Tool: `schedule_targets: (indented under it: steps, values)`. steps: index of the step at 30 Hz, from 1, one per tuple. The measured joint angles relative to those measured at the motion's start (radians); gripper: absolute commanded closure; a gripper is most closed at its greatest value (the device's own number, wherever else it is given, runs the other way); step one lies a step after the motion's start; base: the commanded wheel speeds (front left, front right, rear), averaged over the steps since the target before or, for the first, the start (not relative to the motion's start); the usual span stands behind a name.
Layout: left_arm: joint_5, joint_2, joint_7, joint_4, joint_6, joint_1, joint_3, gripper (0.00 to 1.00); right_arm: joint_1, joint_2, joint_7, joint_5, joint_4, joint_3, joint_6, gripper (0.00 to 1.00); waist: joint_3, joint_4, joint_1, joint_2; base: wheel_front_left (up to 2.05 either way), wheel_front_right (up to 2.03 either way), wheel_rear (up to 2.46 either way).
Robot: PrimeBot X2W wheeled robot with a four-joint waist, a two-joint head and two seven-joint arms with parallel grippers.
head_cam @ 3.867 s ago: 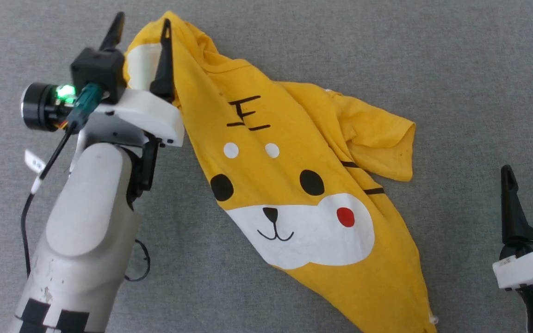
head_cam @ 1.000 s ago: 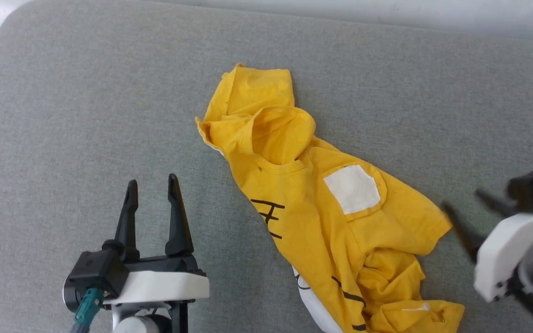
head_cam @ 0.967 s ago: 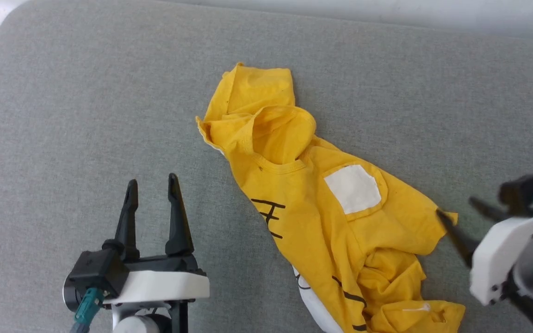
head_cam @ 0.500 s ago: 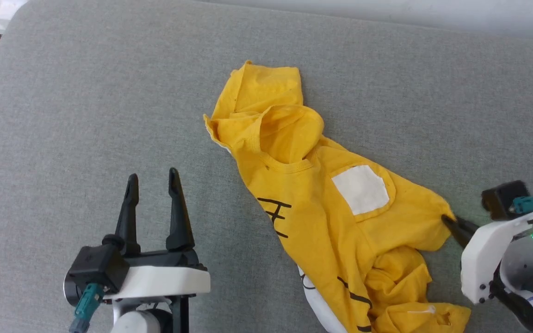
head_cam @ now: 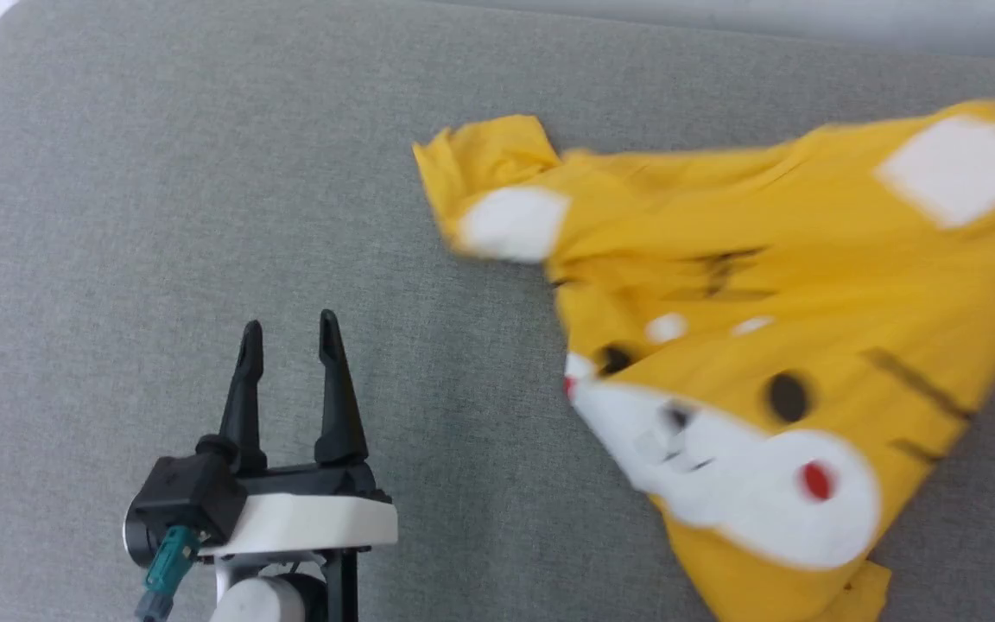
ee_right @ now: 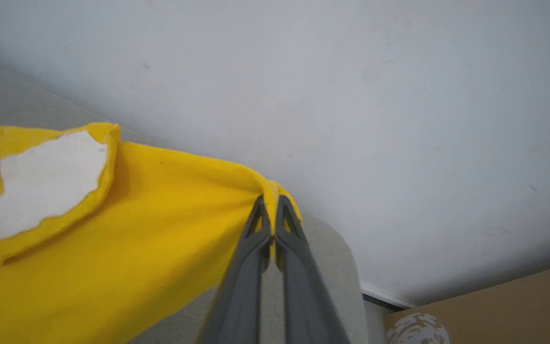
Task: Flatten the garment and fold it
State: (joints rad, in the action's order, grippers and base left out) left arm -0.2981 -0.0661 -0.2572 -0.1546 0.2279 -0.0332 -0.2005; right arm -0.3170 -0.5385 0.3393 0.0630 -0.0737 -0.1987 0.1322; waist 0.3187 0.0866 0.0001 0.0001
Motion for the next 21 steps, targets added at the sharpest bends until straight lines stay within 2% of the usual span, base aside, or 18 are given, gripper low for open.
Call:
schedule_targets:
  steps: [2, 4, 5, 6, 7, 8, 13, 18, 21]
  values:
    - [0.0, 0.001, 0.0, 0.008, -0.006, -0.009, -0.004, 0.0, 0.01, -0.012, -0.013, -0.095, 0.038, -0.05, -0.001, 1.0, 0.003, 0.007, 0.0, -0.0001, 0.0, 0.0, 0.0]
    - [0.0, 0.002, 0.0, 0.012, -0.007, -0.011, -0.01, 0.0, 0.047, 0.026, 0.0, -0.122, 0.089, -0.079, 0.0, 1.0, 0.006, 0.014, -0.0001, -0.0001, 0.0, 0.0, 0.0]
    - [-0.001, 0.003, 0.0, 0.015, -0.007, -0.011, -0.012, 0.0, 0.071, 0.056, 0.014, -0.123, 0.122, -0.089, 0.0, 0.89, 0.007, 0.018, 0.0, 0.0, 0.0, 0.0, 0.0]
    - [-0.001, 0.003, 0.0, 0.017, -0.007, -0.012, -0.014, 0.0, 0.097, 0.082, 0.038, -0.124, 0.159, -0.094, 0.0, 0.63, 0.009, 0.022, 0.0001, -0.0001, 0.0, 0.0, 0.0]
    - [-0.002, 0.004, 0.0, 0.019, -0.007, -0.012, -0.016, 0.0, 0.119, 0.104, 0.053, -0.123, 0.188, -0.098, 0.0, 0.18, 0.01, 0.025, 0.0001, -0.0001, 0.0, 0.0, 0.0]
    - [-0.002, 0.004, 0.0, 0.021, -0.007, -0.012, -0.016, 0.0, 0.133, 0.123, 0.054, -0.123, 0.209, -0.104, 0.0, 0.0, 0.011, 0.028, 0.0, 0.0, 0.0, 0.0, 0.0]
    - [-0.001, 0.005, 0.0, 0.025, -0.007, -0.01, -0.007, 0.0, 0.121, 0.156, 0.024, -0.125, 0.236, -0.128, 0.001, 0.0, 0.006, 0.027, 0.0, 0.0, 0.0, 0.0, 0.0]
    - [-0.001, 0.002, 0.0, 0.025, -0.007, -0.009, 0.0, 0.0, 0.079, 0.184, -0.016, -0.105, 0.149, -0.106, 0.0, 0.0, -0.01, 0.011, 0.0, -0.0001, 0.0, 0.0, 0.0]
    - [-0.001, 0.001, 0.0, 0.026, -0.007, -0.009, 0.0, 0.0, 0.057, 0.215, -0.023, 0.001, 0.039, 0.005, 0.0, 0.0, -0.031, -0.008, -0.0001, 0.0, 0.0, 0.0, 0.0]
